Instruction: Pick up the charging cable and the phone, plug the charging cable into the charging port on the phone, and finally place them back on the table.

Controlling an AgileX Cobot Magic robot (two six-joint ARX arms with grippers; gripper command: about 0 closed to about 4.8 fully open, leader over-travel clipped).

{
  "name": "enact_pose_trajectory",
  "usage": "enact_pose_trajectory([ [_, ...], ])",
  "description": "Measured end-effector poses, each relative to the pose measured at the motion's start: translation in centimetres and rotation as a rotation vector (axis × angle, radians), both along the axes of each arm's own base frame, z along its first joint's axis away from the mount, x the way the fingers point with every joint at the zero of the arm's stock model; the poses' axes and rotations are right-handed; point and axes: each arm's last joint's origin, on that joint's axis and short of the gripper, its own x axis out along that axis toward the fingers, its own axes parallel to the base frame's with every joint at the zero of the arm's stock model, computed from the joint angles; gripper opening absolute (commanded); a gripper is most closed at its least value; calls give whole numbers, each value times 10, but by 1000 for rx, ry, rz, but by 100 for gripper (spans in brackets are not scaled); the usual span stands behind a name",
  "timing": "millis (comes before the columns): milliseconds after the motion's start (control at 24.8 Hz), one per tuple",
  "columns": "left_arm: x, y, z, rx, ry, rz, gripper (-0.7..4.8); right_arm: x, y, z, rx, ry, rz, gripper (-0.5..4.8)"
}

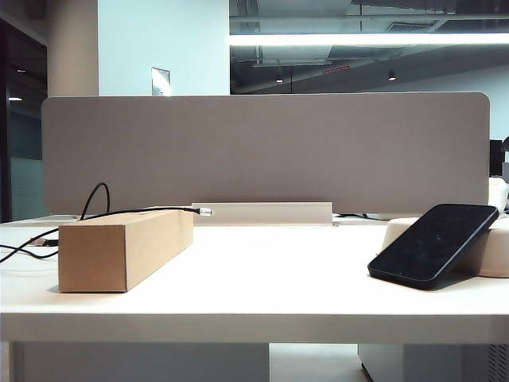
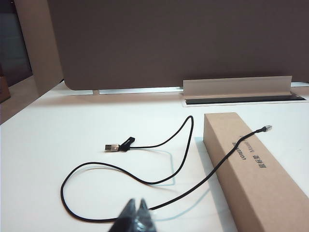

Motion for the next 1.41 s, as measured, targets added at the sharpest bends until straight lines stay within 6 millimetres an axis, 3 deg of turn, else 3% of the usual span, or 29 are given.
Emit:
enact_pose_trajectory([
  [846,0,0,0,0,0,0,-6,0,0,0,-10,1,1,-7],
  [1410,0,0,-4,1,44,-4,-6,-1,2,-5,-257,69,110,-8],
])
